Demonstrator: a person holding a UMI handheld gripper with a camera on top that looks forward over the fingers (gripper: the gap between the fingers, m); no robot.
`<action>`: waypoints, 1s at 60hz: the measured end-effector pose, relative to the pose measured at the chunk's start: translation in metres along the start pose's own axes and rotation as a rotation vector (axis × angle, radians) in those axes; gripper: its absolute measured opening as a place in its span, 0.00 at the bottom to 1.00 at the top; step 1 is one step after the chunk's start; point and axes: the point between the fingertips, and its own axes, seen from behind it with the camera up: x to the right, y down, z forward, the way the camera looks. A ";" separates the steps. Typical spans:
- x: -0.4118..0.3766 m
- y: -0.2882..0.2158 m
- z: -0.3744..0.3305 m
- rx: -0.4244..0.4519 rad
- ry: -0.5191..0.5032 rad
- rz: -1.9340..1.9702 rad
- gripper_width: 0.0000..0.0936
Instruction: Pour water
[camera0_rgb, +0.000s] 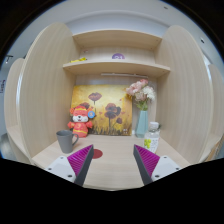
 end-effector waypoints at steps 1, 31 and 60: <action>0.004 0.002 0.001 -0.002 0.009 -0.002 0.88; 0.160 0.053 0.087 -0.048 0.201 0.017 0.87; 0.177 0.049 0.172 -0.060 0.154 0.034 0.67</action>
